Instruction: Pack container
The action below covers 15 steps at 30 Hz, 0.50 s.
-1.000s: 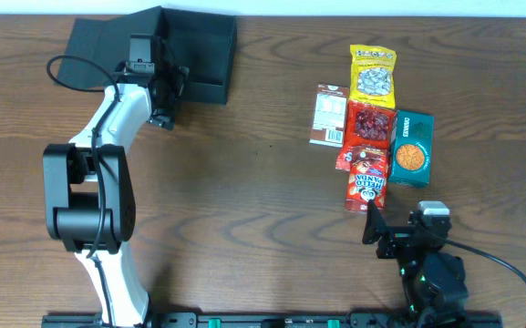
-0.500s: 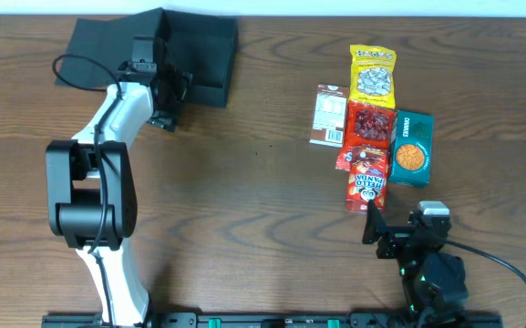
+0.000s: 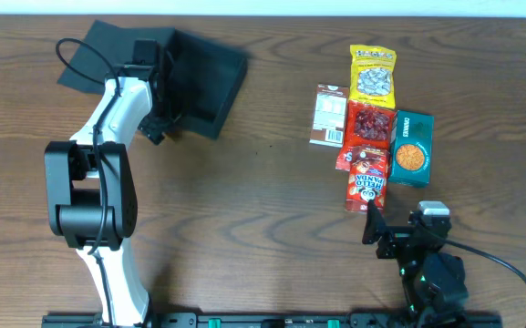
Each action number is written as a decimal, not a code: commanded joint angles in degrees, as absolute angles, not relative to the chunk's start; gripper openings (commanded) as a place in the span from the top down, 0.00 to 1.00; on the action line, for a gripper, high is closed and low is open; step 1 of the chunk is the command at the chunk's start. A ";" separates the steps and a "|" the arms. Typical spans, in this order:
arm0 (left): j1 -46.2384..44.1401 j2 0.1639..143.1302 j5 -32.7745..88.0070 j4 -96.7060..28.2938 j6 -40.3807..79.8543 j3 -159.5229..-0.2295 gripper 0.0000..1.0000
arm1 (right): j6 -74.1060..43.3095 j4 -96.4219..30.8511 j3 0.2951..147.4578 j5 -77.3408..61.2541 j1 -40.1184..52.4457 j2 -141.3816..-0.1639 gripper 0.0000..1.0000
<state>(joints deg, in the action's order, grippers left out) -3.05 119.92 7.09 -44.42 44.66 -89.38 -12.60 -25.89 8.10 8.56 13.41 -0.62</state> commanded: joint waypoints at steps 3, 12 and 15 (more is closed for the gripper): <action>-3.92 121.08 2.22 -48.36 37.54 -89.82 0.29 | -13.23 -26.13 7.44 8.56 13.37 -0.30 0.01; -6.59 121.08 -4.21 -52.77 32.23 -89.82 0.45 | -13.23 -26.13 7.44 8.56 13.37 -0.30 0.01; -8.29 121.08 -6.15 -52.69 30.33 -89.82 0.51 | -13.23 -26.13 7.44 8.56 13.37 -0.30 0.01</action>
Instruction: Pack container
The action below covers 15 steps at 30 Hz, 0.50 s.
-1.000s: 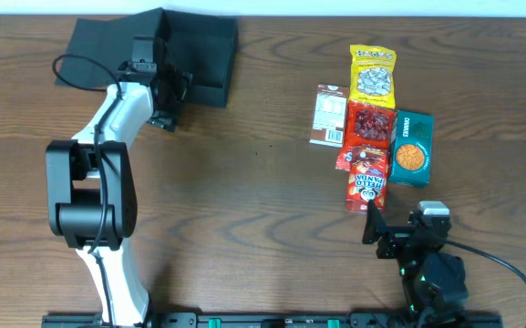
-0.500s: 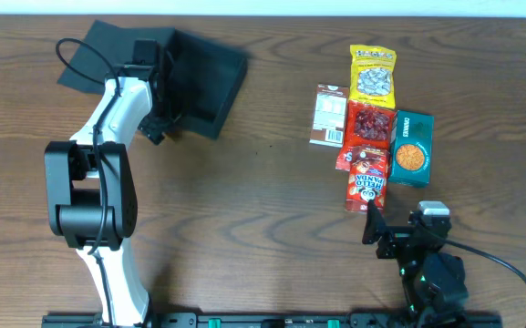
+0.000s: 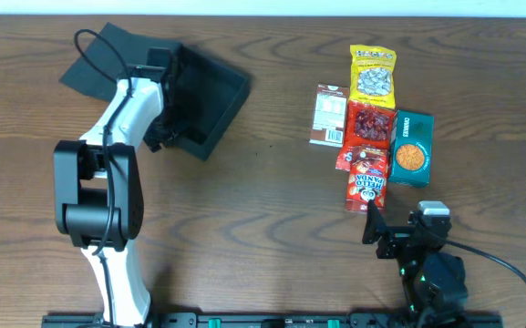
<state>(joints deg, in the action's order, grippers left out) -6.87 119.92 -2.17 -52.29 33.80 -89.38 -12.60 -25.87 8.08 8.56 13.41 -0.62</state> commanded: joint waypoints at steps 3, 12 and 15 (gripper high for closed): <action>-10.09 121.08 -8.19 -52.56 29.54 -89.82 0.55 | -13.23 -26.13 7.44 8.56 13.37 -0.30 0.01; -12.56 121.08 -9.41 -50.43 27.22 -89.82 0.73 | -13.23 -26.13 7.44 8.56 13.37 -0.30 0.01; -12.58 121.08 -9.41 -50.35 24.88 -89.82 0.74 | -13.23 -26.11 7.44 8.56 13.37 -0.30 0.01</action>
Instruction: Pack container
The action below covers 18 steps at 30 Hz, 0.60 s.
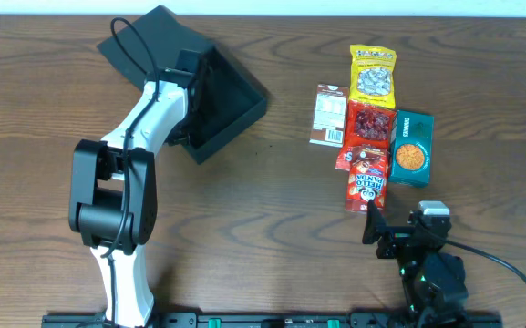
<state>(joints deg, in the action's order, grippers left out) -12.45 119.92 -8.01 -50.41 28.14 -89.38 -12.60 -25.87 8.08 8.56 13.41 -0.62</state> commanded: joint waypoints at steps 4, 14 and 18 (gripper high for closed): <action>-12.58 121.08 -9.39 -50.33 21.71 -89.82 0.79 | -13.23 -26.11 7.44 8.56 13.37 -0.30 0.01; -13.89 121.08 -9.45 -50.30 13.63 -89.82 0.85 | -13.23 -26.11 7.44 8.56 13.37 -0.30 0.01; -15.22 121.08 -9.63 -50.33 9.26 -89.82 0.85 | -13.23 -26.11 7.44 8.56 13.37 -0.30 0.01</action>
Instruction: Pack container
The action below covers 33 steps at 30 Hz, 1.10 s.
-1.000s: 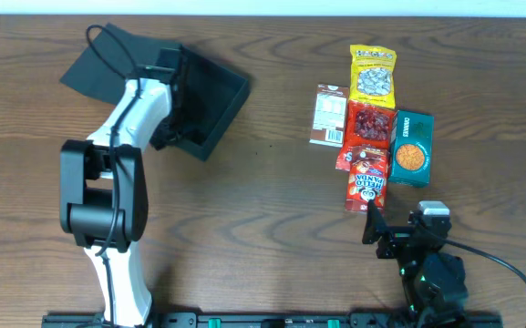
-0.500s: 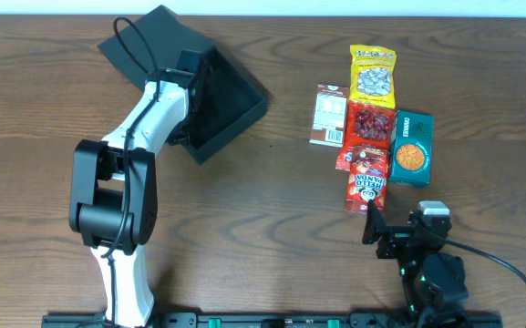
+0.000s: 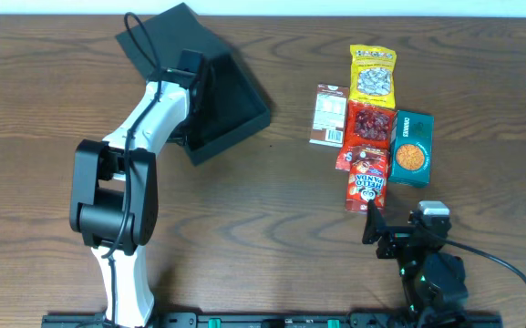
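A black container (image 3: 231,96) with its lid (image 3: 167,32) hinged open lies tilted at the upper middle-left of the table. My left gripper (image 3: 182,102) is at its left wall and seems shut on it; the wrist hides the fingers. To the right lie the snacks: a yellow bag (image 3: 373,75), a brown packet (image 3: 328,116), a red packet (image 3: 372,123), a teal box (image 3: 411,150) and a red candy packet (image 3: 366,178). My right gripper (image 3: 369,226) rests just below the candy packet, holding nothing.
The brown wooden table (image 3: 272,228) has a white strip along its far edge. The left arm's base stands at the lower left and the right arm's base at the lower right, with a cable trailing off to the right.
The left gripper and the black container have moved slightly to the right and turned a little further. The snacks and the right arm are where they were.
The black container lay at the far upper left with my left gripper at its wall. At each later moment it stood further right and more rotated, the gripper with it. It is now closer to the snacks. The right arm stayed still.
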Each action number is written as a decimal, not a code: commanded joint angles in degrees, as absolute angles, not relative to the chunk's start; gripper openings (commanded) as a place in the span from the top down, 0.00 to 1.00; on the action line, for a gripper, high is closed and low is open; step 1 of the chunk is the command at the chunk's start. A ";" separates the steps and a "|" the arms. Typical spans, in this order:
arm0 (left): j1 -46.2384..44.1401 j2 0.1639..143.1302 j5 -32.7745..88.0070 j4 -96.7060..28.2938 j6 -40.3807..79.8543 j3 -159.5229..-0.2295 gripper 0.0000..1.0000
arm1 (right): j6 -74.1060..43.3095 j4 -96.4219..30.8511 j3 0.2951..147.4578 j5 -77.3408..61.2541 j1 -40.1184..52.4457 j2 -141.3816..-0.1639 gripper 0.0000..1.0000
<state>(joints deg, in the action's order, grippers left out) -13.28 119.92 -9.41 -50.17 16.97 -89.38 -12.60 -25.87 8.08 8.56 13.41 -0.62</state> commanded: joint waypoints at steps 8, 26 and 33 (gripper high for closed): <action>-19.53 121.08 -13.87 -50.00 -1.61 -89.82 0.85 | -13.23 -26.11 7.44 8.56 13.37 -0.30 0.01; -22.15 121.08 -17.21 -51.86 8.03 -89.80 0.87 | -13.23 -26.13 7.44 8.56 13.37 -0.30 0.01; -22.15 121.08 -10.17 -52.25 19.25 -89.80 0.89 | -13.23 -26.13 7.44 8.56 13.37 -0.30 0.01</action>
<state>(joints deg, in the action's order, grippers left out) -22.57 119.92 -12.08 -52.14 11.05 -89.38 -12.60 -25.87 8.08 8.58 13.41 -0.62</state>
